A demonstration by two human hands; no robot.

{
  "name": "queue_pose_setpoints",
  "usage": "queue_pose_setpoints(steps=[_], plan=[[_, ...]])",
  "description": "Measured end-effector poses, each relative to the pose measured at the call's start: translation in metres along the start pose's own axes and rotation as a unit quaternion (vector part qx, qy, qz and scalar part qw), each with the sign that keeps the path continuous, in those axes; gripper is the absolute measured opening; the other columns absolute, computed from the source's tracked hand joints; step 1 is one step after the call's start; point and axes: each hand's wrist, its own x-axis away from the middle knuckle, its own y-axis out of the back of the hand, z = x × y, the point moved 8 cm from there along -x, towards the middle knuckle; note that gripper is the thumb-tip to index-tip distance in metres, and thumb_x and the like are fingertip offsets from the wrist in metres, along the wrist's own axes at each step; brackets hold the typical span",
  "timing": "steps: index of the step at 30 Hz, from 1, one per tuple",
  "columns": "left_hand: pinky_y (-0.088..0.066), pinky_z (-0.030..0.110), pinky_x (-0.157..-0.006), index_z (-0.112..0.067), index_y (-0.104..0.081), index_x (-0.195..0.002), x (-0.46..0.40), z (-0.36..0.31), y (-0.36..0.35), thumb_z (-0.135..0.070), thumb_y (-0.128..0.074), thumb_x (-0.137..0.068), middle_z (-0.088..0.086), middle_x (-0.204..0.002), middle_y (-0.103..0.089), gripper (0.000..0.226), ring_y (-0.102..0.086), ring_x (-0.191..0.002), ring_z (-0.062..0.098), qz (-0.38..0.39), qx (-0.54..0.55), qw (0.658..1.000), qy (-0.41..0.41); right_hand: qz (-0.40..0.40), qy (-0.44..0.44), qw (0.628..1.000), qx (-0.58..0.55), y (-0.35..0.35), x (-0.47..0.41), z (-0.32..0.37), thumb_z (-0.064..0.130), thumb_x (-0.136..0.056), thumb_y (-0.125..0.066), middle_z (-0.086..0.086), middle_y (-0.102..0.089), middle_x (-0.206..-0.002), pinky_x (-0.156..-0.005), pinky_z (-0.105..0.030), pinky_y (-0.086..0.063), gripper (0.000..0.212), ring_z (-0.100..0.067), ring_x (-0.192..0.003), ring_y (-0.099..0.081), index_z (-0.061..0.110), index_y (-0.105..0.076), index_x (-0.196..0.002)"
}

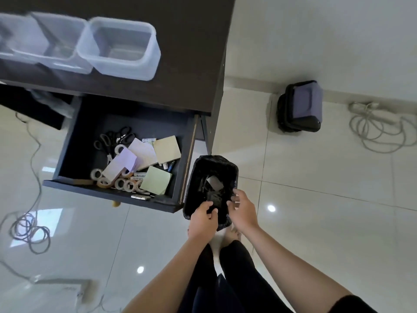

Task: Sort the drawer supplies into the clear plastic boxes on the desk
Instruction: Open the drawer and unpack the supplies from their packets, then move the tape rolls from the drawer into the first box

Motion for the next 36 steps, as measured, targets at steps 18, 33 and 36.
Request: queue_pose_setpoints(steps=[18, 33, 36], plan=[[-0.044, 0.014, -0.070, -0.016, -0.061, -0.107, 0.040, -0.006, 0.220, -0.020, -0.052, -0.093, -0.007, -0.101, -0.063, 0.017, -0.061, -0.087, 0.005, -0.267, 0.121, 0.950, -0.110, -0.020, 0.220, 0.974, -0.048, -0.054, 0.046, 0.196, 0.017, -0.090, -0.054, 0.003, -0.063, -0.084, -0.074, -0.022, -0.049, 0.019, -0.010, -0.078, -0.061, 0.017, -0.060, -0.108], [-0.053, 0.030, -0.085, -0.020, -0.069, -0.097, -0.105, 0.057, 0.336, -0.016, -0.065, -0.081, -0.003, -0.098, -0.067, 0.018, -0.064, -0.096, 0.016, 0.011, -0.135, 0.986, -0.092, 0.097, 0.121, 0.976, 0.151, -0.214, 0.002, 0.238, 0.011, -0.080, -0.062, 0.003, -0.060, -0.090, -0.073, -0.026, -0.046, 0.027, -0.014, -0.081, -0.055, 0.018, -0.068, -0.105], [-0.051, 0.028, -0.089, -0.024, -0.071, -0.101, -0.118, 0.061, 0.325, -0.017, -0.064, -0.079, 0.000, -0.111, -0.067, 0.025, -0.062, -0.102, 0.017, 0.089, -0.243, 0.960, -0.109, 0.104, 0.107, 0.968, 0.200, -0.228, -0.007, 0.232, 0.018, -0.081, -0.066, -0.001, -0.064, -0.096, -0.077, -0.030, -0.051, 0.025, -0.016, -0.086, -0.059, 0.026, -0.068, -0.105]])
